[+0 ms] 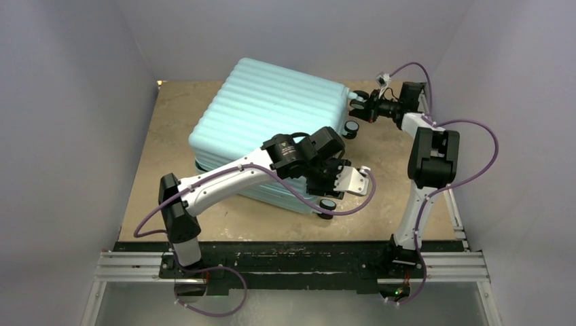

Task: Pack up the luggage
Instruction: Zip the luggage at the center of the board.

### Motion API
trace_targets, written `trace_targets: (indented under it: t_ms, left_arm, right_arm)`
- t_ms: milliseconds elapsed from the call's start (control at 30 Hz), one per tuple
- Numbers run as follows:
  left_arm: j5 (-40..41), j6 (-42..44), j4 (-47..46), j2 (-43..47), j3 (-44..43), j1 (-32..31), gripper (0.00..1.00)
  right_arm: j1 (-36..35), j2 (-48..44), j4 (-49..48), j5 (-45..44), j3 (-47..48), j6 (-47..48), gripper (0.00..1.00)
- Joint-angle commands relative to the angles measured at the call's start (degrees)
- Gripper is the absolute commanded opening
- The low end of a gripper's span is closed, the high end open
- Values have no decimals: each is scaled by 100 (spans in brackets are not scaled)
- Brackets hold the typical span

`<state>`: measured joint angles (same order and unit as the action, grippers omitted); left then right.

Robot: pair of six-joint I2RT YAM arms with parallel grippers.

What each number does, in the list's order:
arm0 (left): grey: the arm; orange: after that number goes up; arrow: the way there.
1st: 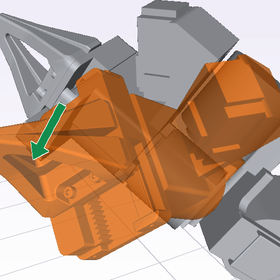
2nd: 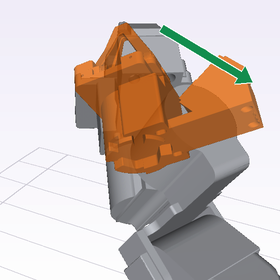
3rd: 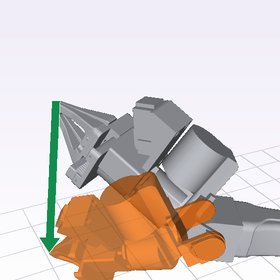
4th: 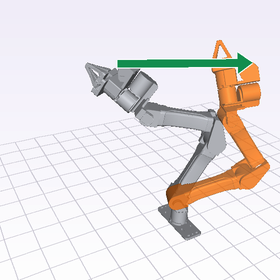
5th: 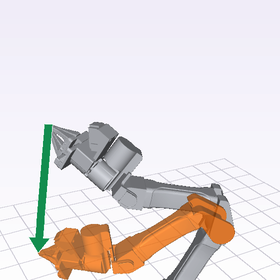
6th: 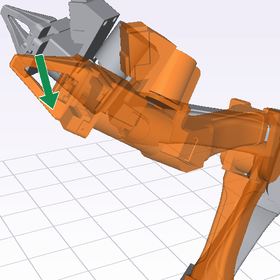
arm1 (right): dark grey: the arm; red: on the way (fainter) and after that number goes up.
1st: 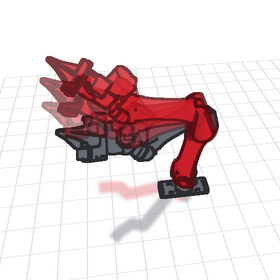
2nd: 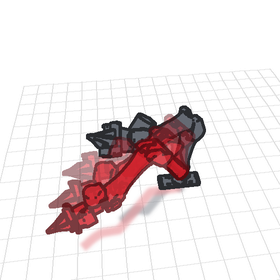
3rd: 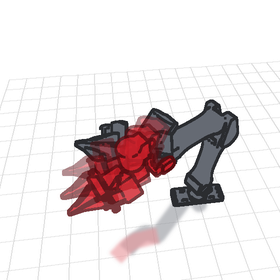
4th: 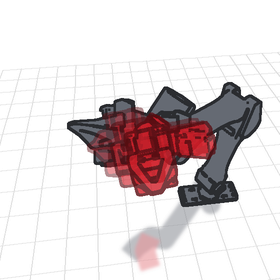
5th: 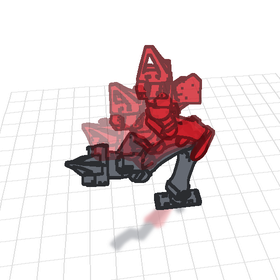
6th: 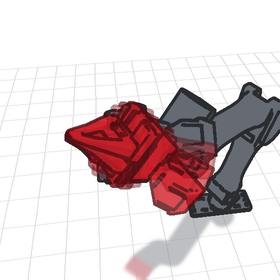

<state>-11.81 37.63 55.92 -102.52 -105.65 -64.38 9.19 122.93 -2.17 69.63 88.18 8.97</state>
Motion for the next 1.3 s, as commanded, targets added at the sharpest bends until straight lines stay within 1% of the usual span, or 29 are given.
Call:
trace_targets:
  t_ms: [0,167,267,333,433,533,600,833,967,1167,1200,1267]
  left_arm:
    - [156,-2,714,970,-41,371,0]
    - [82,33,719,1194,216,469,0]
    - [-2,60,746,1262,482,470,0]
    - [-83,100,797,1343,642,466,0]
    - [-253,164,881,1473,813,505,0]
    - [-503,256,975,1646,959,581,0]
    - [-660,300,1024,1774,1068,651,0]
    - [-1102,555,1288,2086,1437,772,0]
    - [-1192,676,1423,2209,1558,799,0]
    - [-1330,849,1760,2334,1706,831,0]
    - [-1274,801,1745,2356,1732,831,3]
    - [-1103,589,1585,2475,1735,837,26]
  right_arm:
    - [56,-357,-2348,-1229,-162,-1320,0]
    - [-156,-88,-1853,-1478,221,-1209,0]
    - [-323,66,-1501,-1906,392,-958,0]
    - [-377,181,-1451,-2038,452,-965,0]
    - [-409,314,-1536,-2132,525,-1261,0]
    - [-410,442,-1543,-2098,530,-1602,0]
    - [-409,445,-1741,-2083,344,-1853,0]
    - [-462,630,-1964,-1782,264,-2284,0]
    - [-679,702,-1558,-1757,528,-2048,0]
    - [-1055,561,-1392,-1851,491,-1732,0]
    - [-1067,505,-1406,-1784,414,-1710,0]
    - [-1068,282,-1589,-1644,71,-1654,0]
